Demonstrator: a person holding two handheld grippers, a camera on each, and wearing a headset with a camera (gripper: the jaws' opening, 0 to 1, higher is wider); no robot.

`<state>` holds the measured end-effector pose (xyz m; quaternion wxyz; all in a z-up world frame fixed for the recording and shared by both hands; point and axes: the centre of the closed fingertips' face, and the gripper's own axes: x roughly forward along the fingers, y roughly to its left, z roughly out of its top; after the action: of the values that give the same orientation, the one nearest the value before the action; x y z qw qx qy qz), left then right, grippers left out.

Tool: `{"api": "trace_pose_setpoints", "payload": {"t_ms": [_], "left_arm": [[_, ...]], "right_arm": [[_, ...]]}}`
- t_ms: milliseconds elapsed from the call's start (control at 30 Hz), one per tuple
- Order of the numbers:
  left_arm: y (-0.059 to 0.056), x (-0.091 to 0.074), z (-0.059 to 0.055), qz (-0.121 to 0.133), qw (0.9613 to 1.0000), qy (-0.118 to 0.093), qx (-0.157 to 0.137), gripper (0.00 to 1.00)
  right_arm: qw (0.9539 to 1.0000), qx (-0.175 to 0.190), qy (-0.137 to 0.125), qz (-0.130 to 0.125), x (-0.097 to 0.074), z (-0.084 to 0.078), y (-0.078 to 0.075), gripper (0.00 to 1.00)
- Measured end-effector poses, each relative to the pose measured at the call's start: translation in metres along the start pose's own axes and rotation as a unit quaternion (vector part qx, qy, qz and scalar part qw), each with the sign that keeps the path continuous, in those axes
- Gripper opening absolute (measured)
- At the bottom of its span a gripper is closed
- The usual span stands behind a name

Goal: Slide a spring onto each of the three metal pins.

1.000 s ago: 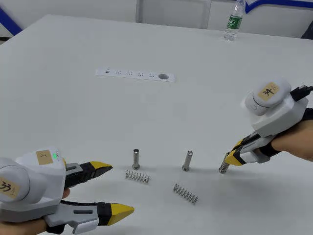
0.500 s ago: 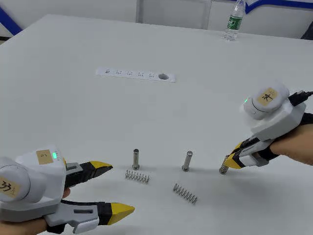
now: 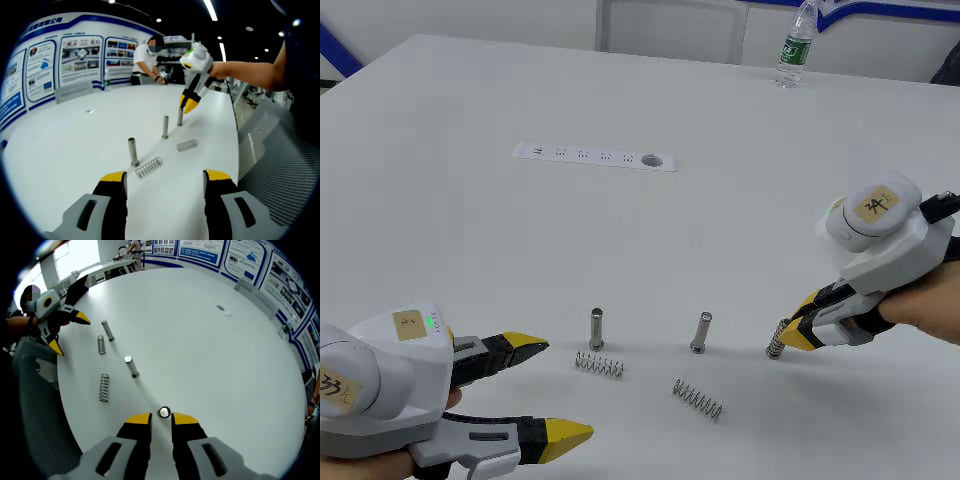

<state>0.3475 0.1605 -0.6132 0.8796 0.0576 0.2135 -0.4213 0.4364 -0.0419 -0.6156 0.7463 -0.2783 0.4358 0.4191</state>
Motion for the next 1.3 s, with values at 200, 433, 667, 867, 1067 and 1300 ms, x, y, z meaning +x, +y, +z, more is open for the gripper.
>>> {"api": "trace_pose_setpoints", "payload": {"t_ms": [200, 433, 667, 867, 1067, 1300], "left_arm": [[0.000, 0.001, 0.001, -0.001, 1.0000, -0.001, 0.001, 0.63], [0.000, 0.000, 0.000, -0.001, 1.0000, -0.002, 0.001, 0.63], [-0.001, 0.001, 0.001, -0.001, 1.0000, -0.003, 0.001, 0.63], [-0.002, 0.001, 0.002, -0.003, 1.0000, -0.003, 0.002, 0.63], [-0.004, 0.002, 0.002, -0.004, 1.0000, -0.003, 0.002, 0.63], [-0.004, 0.002, 0.001, -0.004, 1.0000, -0.002, 0.001, 0.63]], "right_arm": [[1.0000, -0.002, 0.001, -0.002, -0.004, -0.005, 0.003, 0.16], [1.0000, -0.002, 0.004, 0.003, -0.004, -0.008, 0.015, 0.17], [0.9998, -0.004, 0.005, 0.017, -0.003, -0.009, 0.032, 0.17], [0.9990, -0.013, 0.002, 0.042, 0.003, -0.004, 0.054, 0.17], [0.9971, -0.031, 0.005, 0.069, 0.014, -0.001, 0.077, 0.17], [0.9953, -0.044, 0.009, 0.086, 0.026, 0.002, 0.092, 0.17]]}}
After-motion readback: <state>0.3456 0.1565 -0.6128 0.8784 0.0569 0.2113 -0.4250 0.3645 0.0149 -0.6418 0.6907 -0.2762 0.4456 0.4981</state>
